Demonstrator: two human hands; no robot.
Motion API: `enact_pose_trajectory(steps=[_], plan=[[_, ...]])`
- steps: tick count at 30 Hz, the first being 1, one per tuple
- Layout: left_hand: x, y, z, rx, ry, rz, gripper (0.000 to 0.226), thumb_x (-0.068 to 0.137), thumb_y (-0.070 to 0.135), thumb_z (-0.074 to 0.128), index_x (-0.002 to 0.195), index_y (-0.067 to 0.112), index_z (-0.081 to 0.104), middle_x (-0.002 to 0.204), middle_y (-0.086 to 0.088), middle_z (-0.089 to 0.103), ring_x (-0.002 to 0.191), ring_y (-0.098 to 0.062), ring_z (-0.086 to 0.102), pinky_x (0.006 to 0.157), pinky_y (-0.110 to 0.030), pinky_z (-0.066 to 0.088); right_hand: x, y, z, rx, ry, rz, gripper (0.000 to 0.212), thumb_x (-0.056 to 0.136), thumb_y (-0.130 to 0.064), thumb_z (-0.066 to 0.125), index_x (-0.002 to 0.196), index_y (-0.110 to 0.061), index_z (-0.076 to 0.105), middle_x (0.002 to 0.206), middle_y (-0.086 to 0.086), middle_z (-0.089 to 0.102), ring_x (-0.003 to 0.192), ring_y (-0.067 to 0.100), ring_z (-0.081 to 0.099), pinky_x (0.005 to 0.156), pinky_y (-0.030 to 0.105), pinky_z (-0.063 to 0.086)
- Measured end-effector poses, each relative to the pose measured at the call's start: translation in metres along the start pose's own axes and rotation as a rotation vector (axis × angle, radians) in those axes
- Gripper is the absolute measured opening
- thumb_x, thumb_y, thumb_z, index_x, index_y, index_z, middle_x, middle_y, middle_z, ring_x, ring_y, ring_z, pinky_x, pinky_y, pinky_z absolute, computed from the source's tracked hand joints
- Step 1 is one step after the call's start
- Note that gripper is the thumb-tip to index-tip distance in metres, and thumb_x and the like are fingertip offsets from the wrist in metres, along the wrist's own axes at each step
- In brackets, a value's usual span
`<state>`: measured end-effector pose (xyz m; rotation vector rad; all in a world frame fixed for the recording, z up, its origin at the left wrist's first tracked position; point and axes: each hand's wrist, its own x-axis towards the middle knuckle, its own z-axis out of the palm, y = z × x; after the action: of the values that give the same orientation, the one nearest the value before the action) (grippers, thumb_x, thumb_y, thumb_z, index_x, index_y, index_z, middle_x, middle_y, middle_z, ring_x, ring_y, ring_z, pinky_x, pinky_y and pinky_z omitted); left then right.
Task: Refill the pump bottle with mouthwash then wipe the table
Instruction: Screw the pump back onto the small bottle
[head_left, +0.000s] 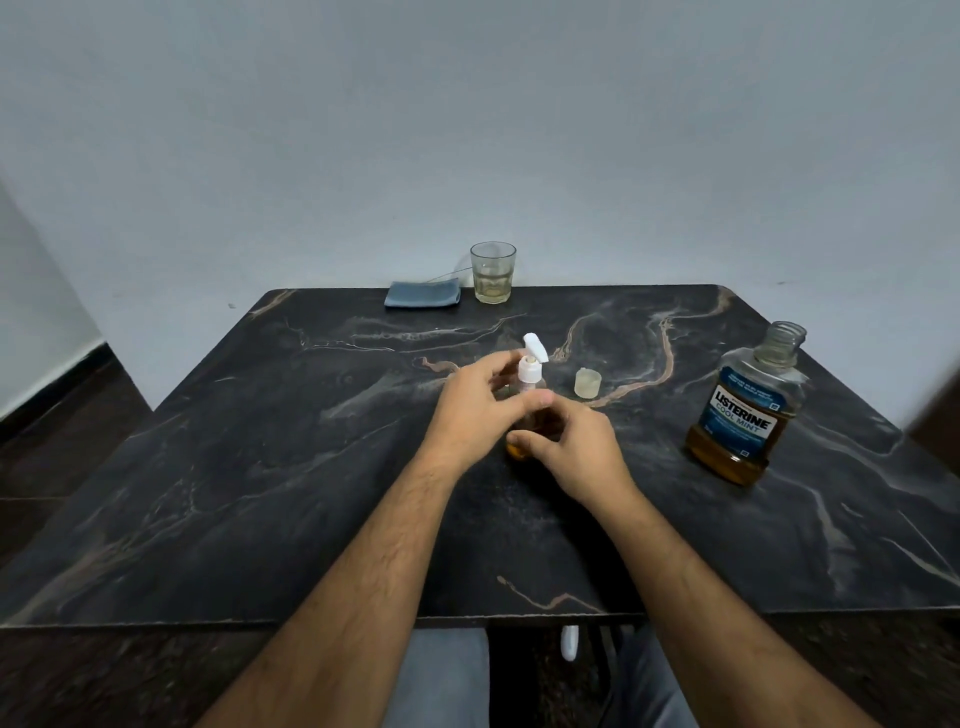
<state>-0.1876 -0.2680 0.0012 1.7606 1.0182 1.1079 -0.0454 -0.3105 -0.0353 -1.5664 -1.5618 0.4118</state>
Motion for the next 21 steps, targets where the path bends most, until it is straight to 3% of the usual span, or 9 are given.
enact_pose_trajectory(steps=[2,5,10,13,16,21], plan=[[-0.011,-0.005,0.001,-0.043,0.073,-0.024,0.048,0.087,0.025,0.074,0.132,0.015,0.062,0.121,0.007,0.069,0.114,-0.001,0.063,0.101,-0.026,0.049,0.002,-0.004,0.004,0.017,0.017,0.027,0.033,0.074,-0.028,0.085,0.104,-0.022,0.074,0.09,-0.009,0.074,0.084,0.005,0.067,0.081,0.024,0.052],[-0.026,-0.016,-0.006,-0.001,0.238,-0.071,0.038,0.095,0.021,0.064,0.131,0.013,0.062,0.125,0.003,0.068,0.112,-0.001,0.063,0.101,-0.022,0.048,0.012,-0.008,0.01,0.02,-0.038,0.066,0.036,0.074,-0.03,0.085,0.107,-0.023,0.073,0.096,-0.008,0.075,0.09,0.007,0.068,0.087,0.029,0.054],[-0.037,-0.03,-0.026,0.112,0.265,-0.158,0.03,0.095,0.025,0.064,0.124,0.018,0.067,0.109,0.014,0.069,0.106,0.0,0.064,0.092,-0.017,0.049,0.019,-0.011,0.01,-0.012,-0.076,0.099,0.039,0.073,-0.031,0.086,0.108,-0.022,0.071,0.098,-0.006,0.074,0.093,0.011,0.068,0.09,0.033,0.054],[-0.043,-0.031,-0.026,0.144,0.277,-0.154,0.024,0.094,0.026,0.064,0.117,0.02,0.07,0.098,0.02,0.067,0.099,0.005,0.064,0.083,-0.011,0.046,0.015,-0.009,0.007,0.025,-0.116,0.106,0.057,0.066,-0.035,0.09,0.117,-0.023,0.068,0.102,-0.008,0.073,0.096,0.01,0.069,0.092,0.032,0.054],[-0.049,-0.028,-0.018,0.127,0.299,-0.12,0.019,0.094,0.025,0.065,0.112,0.023,0.071,0.096,0.018,0.07,0.095,0.006,0.065,0.085,-0.016,0.052,0.013,-0.005,-0.007,-0.034,0.001,0.123,0.076,0.066,-0.038,0.09,0.132,-0.015,0.06,0.104,-0.003,0.068,0.094,0.013,0.066,0.09,0.033,0.055],[-0.054,-0.023,0.0,0.143,0.229,-0.07,0.013,0.094,0.024,0.064,0.103,0.026,0.073,0.091,0.015,0.074,0.089,0.003,0.068,0.081,-0.017,0.054,0.026,0.022,-0.048,-0.219,0.212,0.281,0.045,0.084,-0.028,0.077,0.122,-0.008,0.065,0.104,0.007,0.073,0.098,0.022,0.067,0.091,0.038,0.052]])
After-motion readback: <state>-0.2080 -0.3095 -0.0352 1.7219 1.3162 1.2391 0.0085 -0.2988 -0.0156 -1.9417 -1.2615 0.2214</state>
